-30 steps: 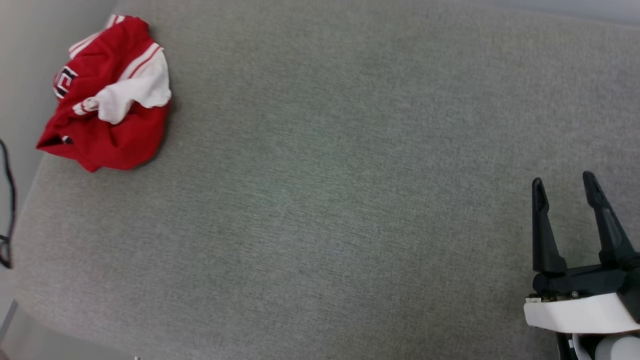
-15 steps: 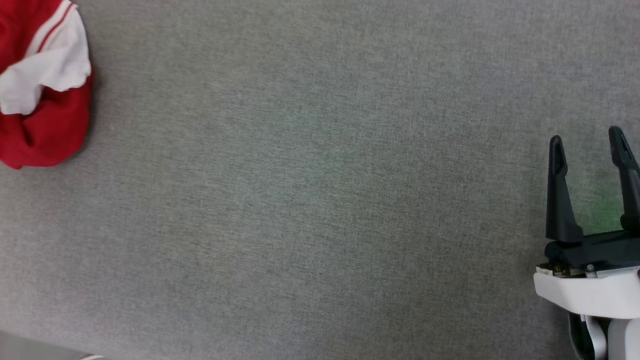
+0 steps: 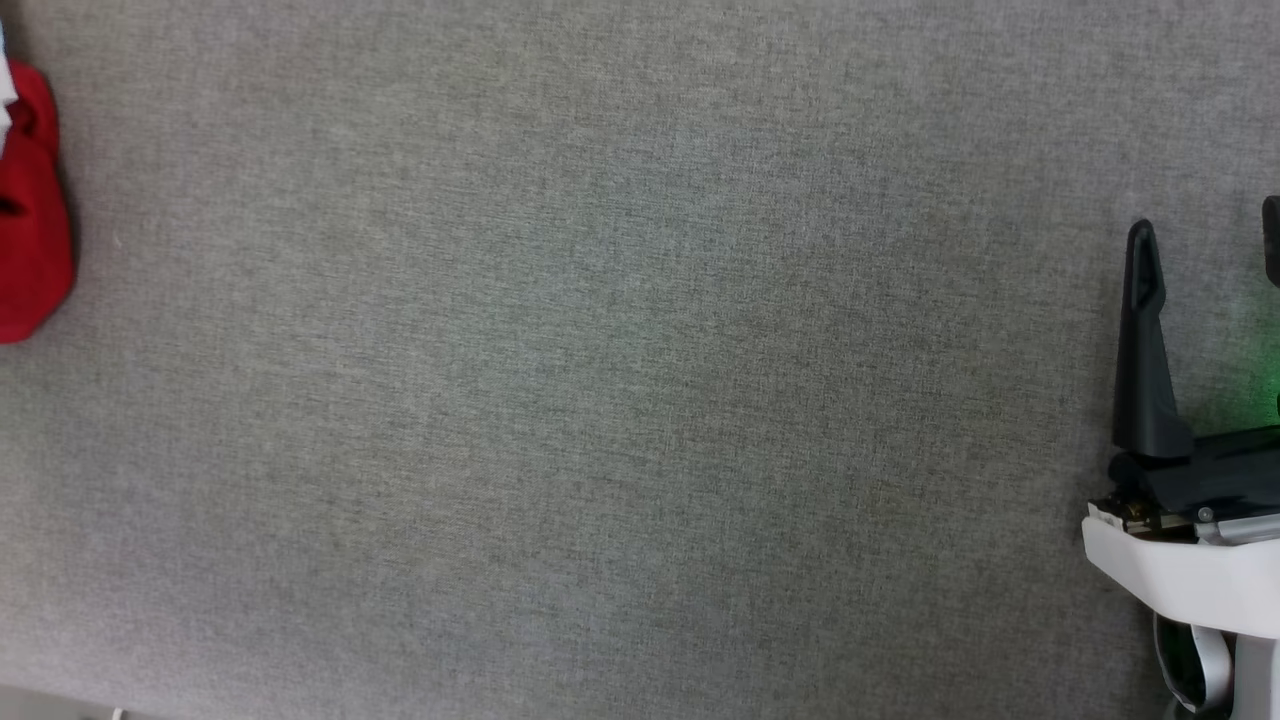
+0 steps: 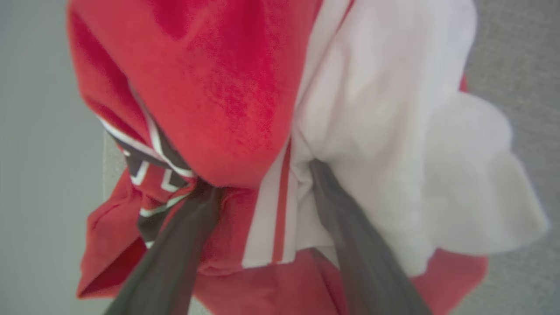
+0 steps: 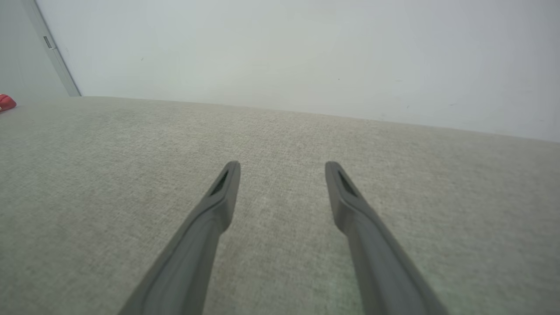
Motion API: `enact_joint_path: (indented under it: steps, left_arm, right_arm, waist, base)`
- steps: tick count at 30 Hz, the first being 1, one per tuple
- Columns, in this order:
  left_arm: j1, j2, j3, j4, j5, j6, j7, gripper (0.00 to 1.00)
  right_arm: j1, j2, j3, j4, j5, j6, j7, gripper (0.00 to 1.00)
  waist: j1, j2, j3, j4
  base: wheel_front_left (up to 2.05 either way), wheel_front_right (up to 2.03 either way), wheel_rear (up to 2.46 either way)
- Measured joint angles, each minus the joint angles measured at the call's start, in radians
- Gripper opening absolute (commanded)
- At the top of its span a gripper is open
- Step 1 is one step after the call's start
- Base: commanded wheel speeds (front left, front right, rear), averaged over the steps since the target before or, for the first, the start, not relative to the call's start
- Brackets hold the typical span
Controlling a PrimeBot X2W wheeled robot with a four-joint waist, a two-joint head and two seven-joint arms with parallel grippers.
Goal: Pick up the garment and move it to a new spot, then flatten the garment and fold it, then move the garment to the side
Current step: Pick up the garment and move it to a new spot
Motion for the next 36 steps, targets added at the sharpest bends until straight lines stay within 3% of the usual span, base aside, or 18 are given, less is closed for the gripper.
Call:
enact_joint_path:
  steps: [4, 5, 6, 15, 25, 31, 36]
  left_arm:
    - [-0.009, -0.001, -0.018, 0.02, -0.014, 0.0, -0.021, 1.0]
    - [-0.013, -0.001, -0.025, 0.023, -0.014, 0.0, -0.024, 0.08]
    - [-0.015, 0.0, -0.032, 0.025, -0.014, 0.0, -0.028, 0.0]
    - [-0.032, 0.023, -0.105, 0.008, -0.031, 0.001, -0.078, 0.0]
    - [-0.12, 0.117, -0.254, -0.213, -0.037, 0.0, -0.065, 0.0]
    - [-0.203, 0.112, -0.384, -0.356, -0.04, 0.0, -0.015, 0.0]
    - [-0.282, 0.065, -0.494, -0.443, -0.044, 0.0, 0.017, 0.0]
  right_arm:
    - [0.0, 0.0, 0.0, -0.006, -0.007, 0.0, -0.001, 1.0]
    - [0.0, 0.0, -0.001, -0.006, -0.007, 0.0, -0.001, 1.0]
    - [0.0, 0.0, -0.002, -0.005, -0.009, 0.0, -0.001, 1.0]
    - [0.002, 0.0, 0.001, 0.05, 0.002, 0.0, 0.0, 1.0]
    - [0.047, 0.0, 0.006, 0.132, 0.064, 0.0, 0.001, 1.0]
    - [0.09, 0.0, 0.011, 0.167, 0.101, 0.0, 0.001, 1.0]
    - [0.124, 0.0, 0.012, 0.189, 0.123, 0.0, 0.001, 1.0]
  waist:
    - [-0.0001, 0.0, 0.013, -0.003]
    - [-0.0001, 0.0, 0.013, -0.002]
    - [-0.0001, 0.0, 0.012, -0.001]
    - [0.0, 0.0, -0.056, 0.004]
    - [0.0, 0.0, -0.222, -0.012]
    - [0.0, 0.0, -0.325, -0.037]
    - [-0.0001, 0.0, -0.392, -0.073]
  base:
    - [0.0, 0.0, 0.0]
    - [0.0, 0.0, 0.0]
    - [0.0, 0.0, 0.0]
    - [0.0, 0.0, 0.0]
    - [0.0, 0.0, 0.0]
    - [0.0, 0.0, 0.0]
    - [0.0, 0.0, 0.0]
